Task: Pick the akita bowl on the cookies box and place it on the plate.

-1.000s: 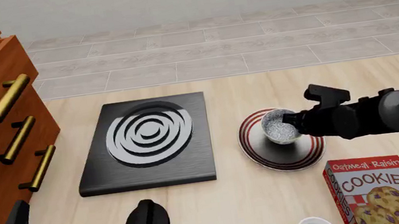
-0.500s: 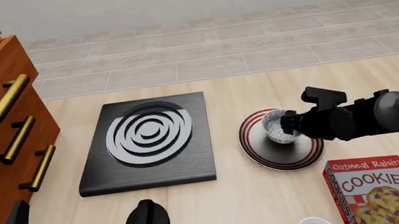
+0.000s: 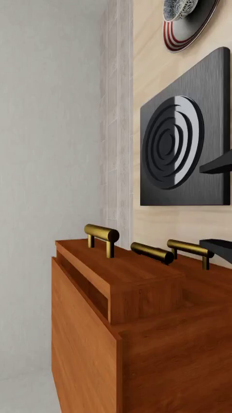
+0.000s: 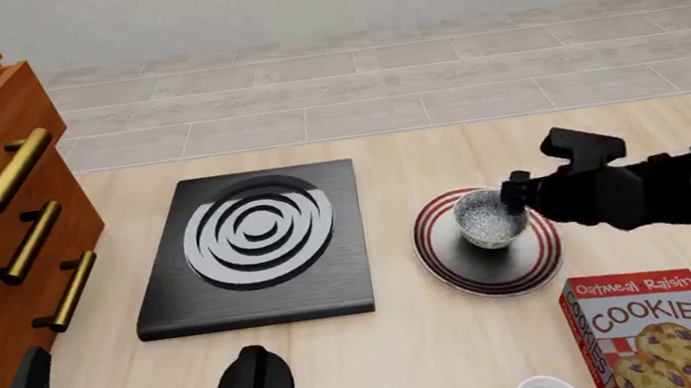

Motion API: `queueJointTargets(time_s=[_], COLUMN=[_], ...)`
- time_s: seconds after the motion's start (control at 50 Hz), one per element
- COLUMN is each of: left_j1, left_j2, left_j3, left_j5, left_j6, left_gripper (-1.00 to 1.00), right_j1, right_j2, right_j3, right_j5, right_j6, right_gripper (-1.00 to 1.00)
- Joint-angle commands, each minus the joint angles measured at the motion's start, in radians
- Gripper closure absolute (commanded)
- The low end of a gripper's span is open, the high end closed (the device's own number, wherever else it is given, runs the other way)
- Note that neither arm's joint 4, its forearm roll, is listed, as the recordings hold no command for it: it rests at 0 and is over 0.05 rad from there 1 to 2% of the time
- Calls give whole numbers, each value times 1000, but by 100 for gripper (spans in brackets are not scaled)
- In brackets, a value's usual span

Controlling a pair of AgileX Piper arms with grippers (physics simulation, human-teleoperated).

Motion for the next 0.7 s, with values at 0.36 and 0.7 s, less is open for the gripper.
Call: queueJointTargets(time_s=[0.36,0.7], left_j1=[0,0], left_j2=[0,0], left_j3=[0,0], left_j5=[0,0], left_j6=[0,0], left_gripper=[-100,-100], right_j1=[-37,-76], right_j2=[-697,-1112], right_j3=[59,102], right_j5=[335,555], right_j6=[-85,-125], right_gripper=[-100,-100])
